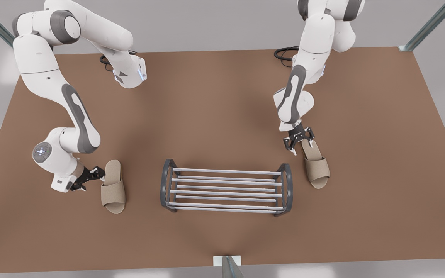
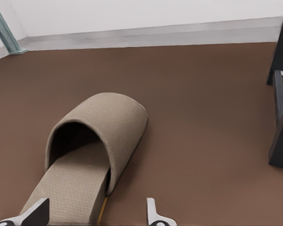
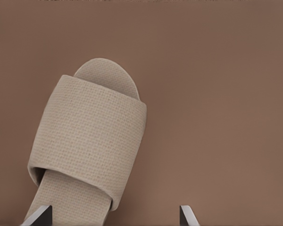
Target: Place the right shoe on the shoe rack with the right arm, and place the left shoe on the shoe rack with the left arm
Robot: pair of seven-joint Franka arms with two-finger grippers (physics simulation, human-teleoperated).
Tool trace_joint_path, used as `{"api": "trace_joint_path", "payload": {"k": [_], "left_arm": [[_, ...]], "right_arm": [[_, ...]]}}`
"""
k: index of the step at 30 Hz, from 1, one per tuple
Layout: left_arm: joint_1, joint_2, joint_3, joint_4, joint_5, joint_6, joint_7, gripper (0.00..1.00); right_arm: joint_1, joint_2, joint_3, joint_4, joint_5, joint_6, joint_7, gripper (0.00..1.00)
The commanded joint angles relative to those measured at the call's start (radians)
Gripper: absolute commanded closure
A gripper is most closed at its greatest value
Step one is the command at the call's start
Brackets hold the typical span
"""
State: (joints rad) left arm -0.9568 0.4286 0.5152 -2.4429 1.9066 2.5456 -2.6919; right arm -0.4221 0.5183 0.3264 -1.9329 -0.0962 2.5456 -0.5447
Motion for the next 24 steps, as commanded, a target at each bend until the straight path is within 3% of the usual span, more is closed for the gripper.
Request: {"api": "trace_joint_path", "payload": {"k": [1, 13, 24], "left_arm": [[0.024, 0.010, 0.002, 0.011, 0.064, 0.058, -0.942, 0.00], [0.067, 0.052, 0.003, 0.073, 0.279, 0.044, -0.836, 0.00], [0.063, 0.047, 0.045, 0.150, 0.284, 0.042, -0.744, 0.00]], "right_arm": [[0.000, 0.000, 0.000, -0.003, 0.003, 0.067, -0.221, 0.00], [-0.017, 0.043, -0.004, -0.003, 0.000, 0.122, -0.224, 0.00], [-0.014, 0.075, -0.004, -0.023, 0.001, 0.154, -0.222, 0.00]]}}
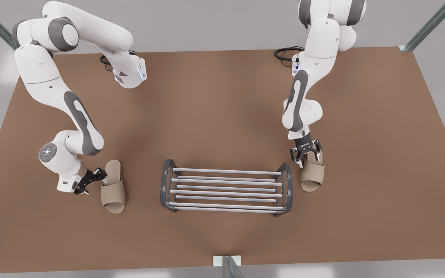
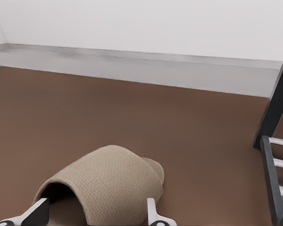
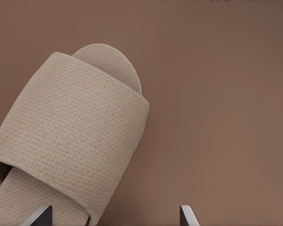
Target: Place the right shoe on the shoe rack with the right arm, and place the left shoe on the shoe rack with the left arm
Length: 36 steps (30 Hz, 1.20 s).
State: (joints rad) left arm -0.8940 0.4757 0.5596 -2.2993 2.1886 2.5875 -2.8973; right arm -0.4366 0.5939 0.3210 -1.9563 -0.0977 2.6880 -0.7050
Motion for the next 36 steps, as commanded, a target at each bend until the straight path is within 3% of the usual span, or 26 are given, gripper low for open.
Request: {"api": "trace_joint_path", "payload": {"k": [1, 3, 7, 23, 27, 34, 35, 36], "left_arm": [[0.000, 0.004, -0.003, 0.015, 0.003, 0.000, -0.539, 0.00], [0.003, 0.024, -0.004, 0.037, 0.017, 0.010, -0.539, 0.00], [0.003, 0.050, -0.007, 0.052, 0.030, 0.031, -0.540, 0.00], [0.079, 0.118, -0.052, 0.147, 0.042, 0.103, -0.539, 0.00], [0.086, 0.118, -0.053, 0.153, 0.042, 0.117, -0.539, 0.30], [0.098, 0.118, -0.052, 0.161, 0.069, 0.115, -0.539, 0.38], [0.098, 0.118, -0.052, 0.162, 0.069, 0.117, -0.539, 0.43], [0.098, 0.118, -0.052, 0.162, 0.069, 0.115, -0.539, 0.55]], "right_arm": [[0.001, 0.000, 0.000, 0.001, 0.003, 0.012, -0.062, 0.08], [0.002, 0.000, 0.001, 0.002, 0.003, 0.010, -0.062, 0.29], [0.002, 0.000, 0.001, 0.002, 0.004, 0.010, -0.060, 0.40], [0.013, 0.017, 0.001, 0.001, 0.012, 0.010, -0.044, 0.40], [0.016, 0.023, 0.003, -0.001, 0.012, 0.009, -0.040, 0.40], [0.018, 0.021, 0.012, 0.001, 0.032, -0.001, -0.044, 0.40], [0.021, 0.021, 0.012, 0.002, 0.036, -0.001, -0.044, 0.40], [0.022, 0.021, 0.013, 0.002, 0.039, -0.001, -0.044, 0.40]]}}
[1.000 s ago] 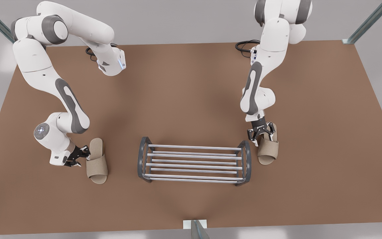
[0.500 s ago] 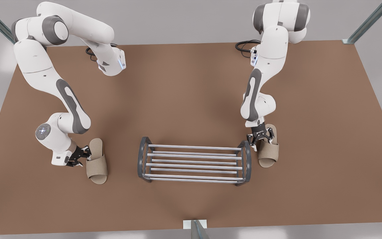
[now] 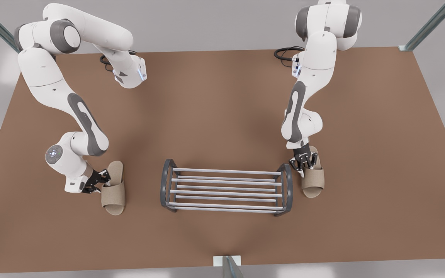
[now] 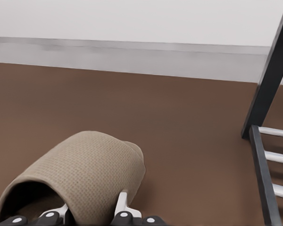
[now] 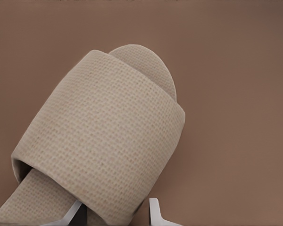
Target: Place the right shoe on the shoe rack with the right arm, and place the left shoe on the shoe rack with the left arm
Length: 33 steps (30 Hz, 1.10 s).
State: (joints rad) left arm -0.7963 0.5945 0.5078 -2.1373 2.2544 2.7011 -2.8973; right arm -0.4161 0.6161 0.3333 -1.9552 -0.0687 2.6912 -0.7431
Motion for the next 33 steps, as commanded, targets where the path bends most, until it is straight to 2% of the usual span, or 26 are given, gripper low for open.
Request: {"api": "trace_joint_path", "payload": {"k": [1, 4, 9, 10, 13, 15, 17, 19, 20, 24, 26, 28, 30, 31, 33], "left_arm": [[0.000, -0.001, 0.002, 0.005, 0.004, 0.002, -0.539, 0.65], [-0.006, -0.005, 0.005, 0.014, 0.053, -0.003, -0.539, 0.77], [-0.006, -0.058, 0.032, 0.014, 0.096, -0.003, -0.537, 0.79], [-0.006, -0.100, 0.061, 0.013, 0.100, 0.002, -0.536, 0.79], [-0.009, -0.205, 0.150, 0.010, 0.100, 0.026, -0.536, 0.79], [-0.021, -0.251, 0.150, 0.025, 0.100, 0.019, -0.536, 0.79], [-0.033, -0.397, 0.144, 0.027, 0.100, 0.052, -0.520, 0.79], [-0.061, -0.410, 0.147, 0.037, 0.099, 0.051, -0.520, 0.79], [-0.081, -0.466, 0.146, 0.050, 0.099, 0.054, -0.513, 0.79], [-0.178, -0.645, 0.140, 0.077, 0.086, 0.152, -0.499, 0.79], [-0.185, -0.700, 0.075, 0.080, 0.086, 0.172, -0.467, 0.79], [-0.185, -0.694, -0.014, 0.108, 0.085, 0.177, -0.465, 0.79], [-0.187, -0.627, -0.077, 0.158, 0.068, 0.183, -0.461, 0.79], [-0.185, -0.567, -0.118, 0.207, 0.060, 0.184, -0.462, 0.79], [-0.187, -0.427, -0.123, 0.307, 0.030, 0.183, -0.465, 0.79]], "right_arm": [[0.000, -0.001, 0.001, 0.001, 0.010, -0.004, -0.006, 0.40], [0.000, -0.001, 0.007, 0.001, 0.012, -0.004, -0.006, 0.40], [0.000, -0.001, 0.015, 0.001, 0.013, -0.005, -0.006, 0.40], [0.002, -0.001, 0.015, 0.001, 0.012, -0.005, -0.006, 0.47], [0.002, -0.001, 0.015, 0.002, 0.012, -0.005, -0.007, 0.77], [0.002, -0.001, 0.015, 0.004, 0.012, -0.005, -0.012, 0.79], [0.000, -0.002, 0.015, 0.006, 0.012, -0.010, -0.010, 0.79], [0.000, -0.006, 0.016, 0.012, 0.012, -0.030, -0.009, 0.79], [0.000, -0.012, 0.018, 0.021, 0.012, -0.034, -0.006, 0.79], [-0.052, -0.016, 0.107, 0.139, 0.012, -0.125, 0.067, 0.79], [-0.099, -0.016, 0.168, 0.190, 0.012, -0.125, 0.073, 0.79], [-0.099, -0.016, 0.185, 0.243, 0.012, -0.123, 0.076, 0.79], [-0.099, -0.029, 0.199, 0.274, 0.010, -0.125, 0.074, 0.79], [-0.098, -0.047, 0.202, 0.274, 0.010, -0.125, 0.074, 0.79], [-0.084, -0.105, 0.213, 0.277, 0.009, -0.174, 0.132, 0.79]]}}
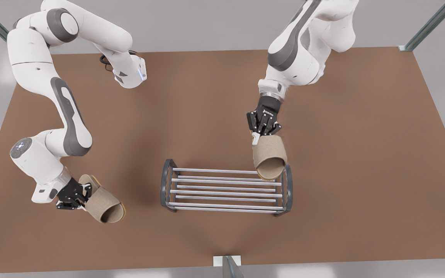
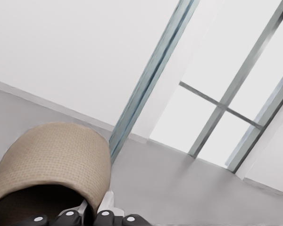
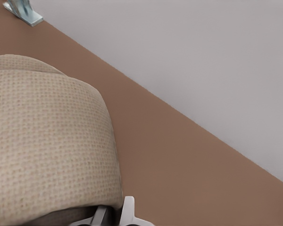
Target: Place the right shoe on the shoe rack with the right arm, and place the left shoe on the shoe rack with the left arm
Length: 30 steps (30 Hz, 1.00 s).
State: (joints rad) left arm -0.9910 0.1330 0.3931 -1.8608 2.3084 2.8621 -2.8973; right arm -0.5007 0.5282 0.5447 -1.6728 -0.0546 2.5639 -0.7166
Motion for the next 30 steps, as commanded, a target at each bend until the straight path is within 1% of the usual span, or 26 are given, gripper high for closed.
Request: {"api": "trace_joint_path", "payload": {"k": [1, 4, 6, 7, 11, 12, 13, 15, 16, 19, 21, 22, 23, 24, 25, 26, 28, 30], "left_arm": [[0.012, 0.097, -0.007, 0.069, -0.034, 0.022, -0.461, 0.79], [0.023, 0.226, -0.005, 0.141, -0.046, 0.019, -0.464, 0.79], [0.052, 0.299, -0.002, 0.184, -0.063, 0.019, -0.464, 0.79], [0.058, 0.326, -0.002, 0.193, -0.064, 0.019, -0.464, 0.79], [0.075, 0.398, -0.002, 0.195, -0.061, 0.017, -0.464, 0.79], [0.089, 0.415, -0.002, 0.195, -0.058, 0.017, -0.459, 0.79], [0.089, 0.424, -0.002, 0.193, -0.060, 0.019, -0.458, 0.79], [0.094, 0.433, -0.002, 0.193, -0.060, 0.019, -0.464, 0.79], [0.094, 0.433, -0.003, 0.190, -0.060, 0.022, -0.467, 0.79], [0.094, 0.451, -0.005, 0.190, -0.058, 0.025, -0.467, 0.79], [0.095, 0.453, -0.003, 0.186, -0.053, 0.048, -0.456, 0.79], [0.095, 0.454, -0.003, 0.184, -0.050, 0.051, -0.454, 0.00], [0.095, 0.458, -0.003, 0.184, -0.052, 0.051, -0.456, 0.00], [0.097, 0.462, -0.003, 0.184, -0.052, 0.051, -0.459, 0.00], [0.097, 0.462, -0.003, 0.184, -0.052, 0.051, -0.465, 0.00], [0.095, 0.462, -0.003, 0.184, -0.052, 0.051, -0.468, 0.00], [0.092, 0.462, -0.003, 0.184, -0.057, 0.051, -0.470, 0.00], [0.092, 0.459, -0.003, 0.184, -0.057, 0.059, -0.471, 0.00]], "right_arm": [[0.028, -0.025, 0.009, 0.041, -0.011, -0.131, 0.206, 0.79], [0.134, -0.093, 0.009, 0.119, -0.018, -0.332, 0.471, 0.79], [0.214, -0.169, 0.009, 0.114, -0.030, -0.421, 0.690, 0.79], [0.267, -0.183, 0.009, 0.116, -0.071, -0.445, 0.835, 0.79], [0.484, -0.192, 0.008, 0.130, -0.206, -0.511, 1.348, 0.79], [0.537, -0.188, 0.003, 0.169, -0.241, -0.554, 1.473, 0.79], [0.586, -0.179, -0.008, 0.199, -0.298, -0.580, 1.548, 0.79], [0.628, -0.140, -0.008, 0.228, -0.382, -0.602, 1.663, 0.79], [0.652, -0.102, -0.020, 0.287, -0.407, -0.640, 1.714, 0.79], [0.809, -0.079, -0.207, 0.332, -0.419, -0.648, 1.789, 0.79], [0.829, -0.063, -0.212, 0.357, -0.418, -0.656, 1.869, 0.79], [0.840, -0.039, -0.218, 0.398, -0.418, -0.662, 1.899, 0.79], [0.860, -0.002, -0.221, 0.447, -0.418, -0.668, 1.927, 0.79], [0.895, 0.022, -0.245, 0.487, -0.418, -0.683, 1.930, 0.79], [0.947, 0.044, -0.304, 0.515, -0.415, -0.683, 1.956, 0.79], [0.973, 0.096, -0.331, 0.585, -0.416, -0.689, 1.958, 0.79], [0.990, 0.124, -0.339, 0.608, -0.419, -0.694, 1.979, 0.79], [1.034, 0.134, -0.378, 0.608, -0.419, -0.692, 2.007, 0.79]]}}
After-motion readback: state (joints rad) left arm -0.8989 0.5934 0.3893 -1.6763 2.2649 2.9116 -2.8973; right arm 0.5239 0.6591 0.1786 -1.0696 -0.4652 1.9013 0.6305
